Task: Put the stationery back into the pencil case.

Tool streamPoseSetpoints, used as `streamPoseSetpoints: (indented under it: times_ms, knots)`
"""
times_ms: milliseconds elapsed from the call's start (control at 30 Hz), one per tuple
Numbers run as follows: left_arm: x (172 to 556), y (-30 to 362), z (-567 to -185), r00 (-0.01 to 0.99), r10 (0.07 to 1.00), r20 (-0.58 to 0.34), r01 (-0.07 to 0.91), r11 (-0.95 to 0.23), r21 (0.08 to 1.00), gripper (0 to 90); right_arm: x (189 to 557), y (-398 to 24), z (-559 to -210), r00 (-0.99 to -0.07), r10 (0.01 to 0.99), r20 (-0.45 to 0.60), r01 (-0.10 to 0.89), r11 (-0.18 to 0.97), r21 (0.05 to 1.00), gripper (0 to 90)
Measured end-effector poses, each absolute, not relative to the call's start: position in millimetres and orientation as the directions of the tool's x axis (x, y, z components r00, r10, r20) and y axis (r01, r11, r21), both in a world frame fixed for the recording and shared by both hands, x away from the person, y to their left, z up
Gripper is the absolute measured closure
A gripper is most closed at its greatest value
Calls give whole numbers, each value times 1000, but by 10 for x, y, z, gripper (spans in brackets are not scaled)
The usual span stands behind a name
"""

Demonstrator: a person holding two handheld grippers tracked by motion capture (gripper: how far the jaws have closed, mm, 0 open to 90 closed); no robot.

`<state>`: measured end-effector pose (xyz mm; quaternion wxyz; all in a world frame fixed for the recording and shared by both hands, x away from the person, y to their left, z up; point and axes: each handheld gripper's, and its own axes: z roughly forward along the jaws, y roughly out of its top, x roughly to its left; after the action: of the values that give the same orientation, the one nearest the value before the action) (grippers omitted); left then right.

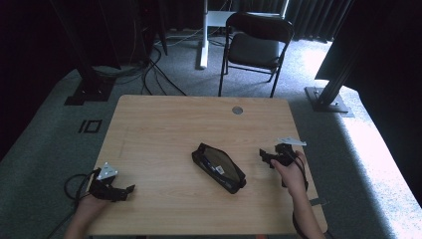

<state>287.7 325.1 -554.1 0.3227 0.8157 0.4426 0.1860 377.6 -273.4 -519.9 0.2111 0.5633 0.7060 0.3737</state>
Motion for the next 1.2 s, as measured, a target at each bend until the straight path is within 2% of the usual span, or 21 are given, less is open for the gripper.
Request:
streamPoseSetpoints:
  times_ms: [467, 600, 667, 833, 1100, 1200]
  knots:
    - [2877, 3251, -5541, 539, 842, 18, 602, -400, 691, 16, 3609, -2996, -5450, -136, 981, 139, 706, -3, 708, 197]
    - [2877, 3251, -5541, 539, 842, 18, 602, -400, 691, 16, 3543, -3006, -5486, -109, 985, 131, 706, -16, 708, 180]
    - [2878, 3252, -5541, 539, 842, 18, 602, -401, 691, 16, 3516, -3012, -5509, -90, 990, 109, 698, -16, 716, 144]
    - [2877, 3251, -5541, 539, 842, 18, 602, -400, 691, 16, 3412, -3004, -5554, -42, 993, 106, 687, -49, 725, 134]
    - [2877, 3251, -5541, 539, 842, 18, 602, -400, 691, 16, 3305, -3050, -5588, 5, 998, 61, 675, -49, 737, 121]
    - [2877, 3251, -5541, 539, 842, 18, 602, -400, 691, 16, 3291, -3048, -5594, -7, 1000, 20, 683, -10, 730, 123]
